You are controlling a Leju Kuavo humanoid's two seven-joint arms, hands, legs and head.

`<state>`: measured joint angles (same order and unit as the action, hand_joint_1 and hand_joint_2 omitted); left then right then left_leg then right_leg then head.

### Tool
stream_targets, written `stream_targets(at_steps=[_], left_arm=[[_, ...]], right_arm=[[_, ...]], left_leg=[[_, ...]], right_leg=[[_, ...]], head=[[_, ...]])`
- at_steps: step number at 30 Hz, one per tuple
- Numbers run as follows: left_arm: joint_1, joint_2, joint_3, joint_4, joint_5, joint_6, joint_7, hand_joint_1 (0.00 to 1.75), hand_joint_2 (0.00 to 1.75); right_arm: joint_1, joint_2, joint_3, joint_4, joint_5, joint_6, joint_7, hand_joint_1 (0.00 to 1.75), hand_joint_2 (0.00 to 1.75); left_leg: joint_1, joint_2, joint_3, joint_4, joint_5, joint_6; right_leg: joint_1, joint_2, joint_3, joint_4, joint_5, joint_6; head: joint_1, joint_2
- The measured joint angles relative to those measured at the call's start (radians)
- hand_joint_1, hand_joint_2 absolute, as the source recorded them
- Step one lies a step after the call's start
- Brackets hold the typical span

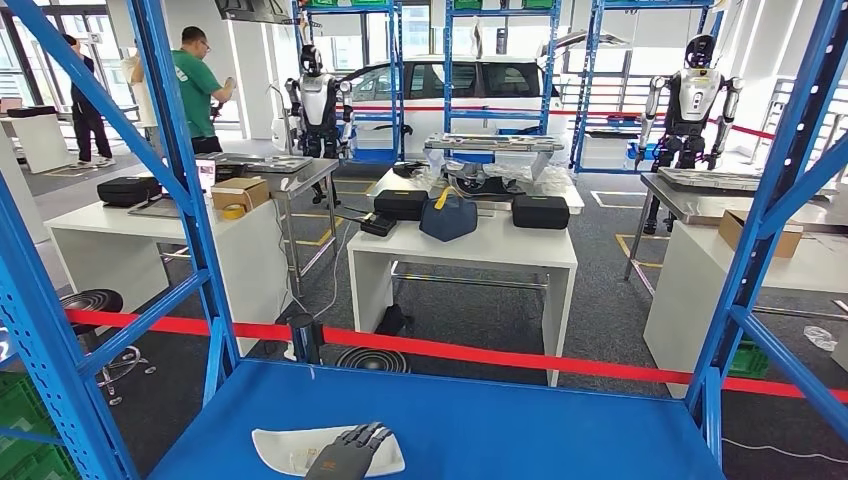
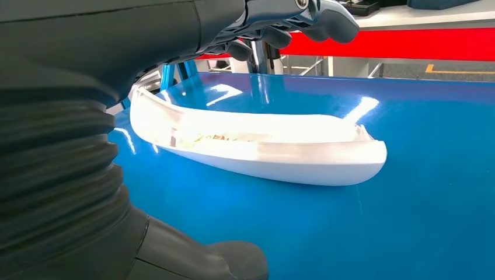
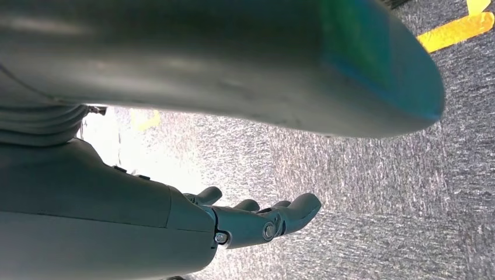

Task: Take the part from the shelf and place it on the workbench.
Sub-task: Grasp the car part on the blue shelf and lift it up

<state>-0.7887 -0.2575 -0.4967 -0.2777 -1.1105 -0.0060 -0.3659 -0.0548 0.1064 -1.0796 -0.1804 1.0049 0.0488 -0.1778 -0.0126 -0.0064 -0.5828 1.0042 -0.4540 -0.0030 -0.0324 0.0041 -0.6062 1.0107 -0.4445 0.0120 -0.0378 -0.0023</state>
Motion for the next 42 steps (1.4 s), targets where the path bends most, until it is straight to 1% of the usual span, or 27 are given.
stream_targets(at_steps=[9, 11, 13, 18, 21, 23, 26, 27, 42], left_arm=[[0.0, 0.0, 0.0, 0.0, 0.0, 0.0, 0.001, 0.0, 1.75], [0.0, 0.0, 0.0, 0.001, 0.001, 0.004, 0.012, 0.0, 1.75], [0.001, 0.0, 0.0, 0.001, 0.002, 0.021, 0.039, 0.0, 1.75], [0.004, 0.002, 0.0, 0.007, -0.005, 0.108, 0.127, 0.0, 1.75], [0.005, 0.005, 0.0, 0.012, -0.015, 0.138, 0.182, 0.0, 1.75], [0.008, 0.01, 0.0, 0.016, -0.019, 0.162, 0.247, 0.0, 1.75], [0.022, 0.025, 0.005, 0.022, -0.025, 0.231, 0.385, 0.0, 1.75], [0.027, 0.03, 0.007, 0.024, -0.029, 0.246, 0.408, 0.0, 1.75], [0.05, 0.067, 0.019, 0.036, -0.049, 0.274, 0.472, 0.0, 1.75]], right_arm=[[0.0, 0.0, 0.0, 0.0, 0.0, 0.0, 0.0, 0.0, 0.0], [0.0, 0.0, 0.0, 0.0, 0.001, 0.0, 0.0, 0.0, 0.0], [0.0, 0.0, 0.0, 0.0, 0.003, 0.0, 0.0, 0.0, 0.0], [0.0, 0.001, 0.0, 0.0, 0.015, 0.0, 0.0, 0.0, 0.0], [0.0, 0.001, 0.0, 0.0, 0.023, 0.0, 0.0, 0.0, 0.0], [0.0, 0.001, 0.0, 0.0, 0.031, 0.0, 0.0, 0.0, 0.0], [0.0, 0.002, 0.0, 0.0, 0.047, -0.001, 0.0, 0.0, 0.0], [0.001, 0.002, 0.0, 0.0, 0.051, -0.002, 0.0, 0.0, 0.0], [-0.001, 0.006, 0.0, 0.0, 0.067, -0.002, 0.0, 0.0, 0.0]], left_leg=[[0.0, 0.0, 0.0, 0.0, 0.0, 0.0], [0.0, 0.0, 0.0, 0.0, 0.0, 0.0], [0.0, 0.0, 0.0, 0.0, 0.0, 0.0], [0.0, 0.0, 0.0, 0.0, 0.0, 0.0], [0.0, 0.0, 0.0, 0.0, 0.0, 0.0], [0.0, 0.0, 0.0, 0.0, 0.0, 0.0], [0.0, 0.001, 0.0, 0.0, 0.0, 0.0], [0.0, 0.001, 0.0, 0.0, 0.0, 0.0], [0.0, 0.0, 0.0, 0.0, 0.0, 0.0]], right_leg=[[0.0, 0.0, 0.0, 0.0, 0.0, 0.0], [0.0, 0.0, 0.0, 0.0, 0.0, 0.0], [0.0, 0.0, 0.0, 0.0, 0.0, 0.0], [0.0, 0.0, 0.0, 0.0, 0.0, 0.0], [0.0, 0.0, 0.0, 0.0, 0.0, 0.0], [0.0, 0.0, 0.0, 0.0, 0.0, 0.0], [0.0, 0.0, 0.0, 0.0, 0.0, 0.0], [0.0, 0.0, 0.0, 0.0, 0.0, 0.0], [0.0, -0.001, 0.0, 0.0, 0.0, 0.0]], head=[[0.0, 0.0], [0.0, 0.0], [0.0, 0.0], [0.0, 0.0], [0.0, 0.0], [0.0, 0.0], [0.0, 0.0], [0.0, 0.0], [0.0, 0.0]])
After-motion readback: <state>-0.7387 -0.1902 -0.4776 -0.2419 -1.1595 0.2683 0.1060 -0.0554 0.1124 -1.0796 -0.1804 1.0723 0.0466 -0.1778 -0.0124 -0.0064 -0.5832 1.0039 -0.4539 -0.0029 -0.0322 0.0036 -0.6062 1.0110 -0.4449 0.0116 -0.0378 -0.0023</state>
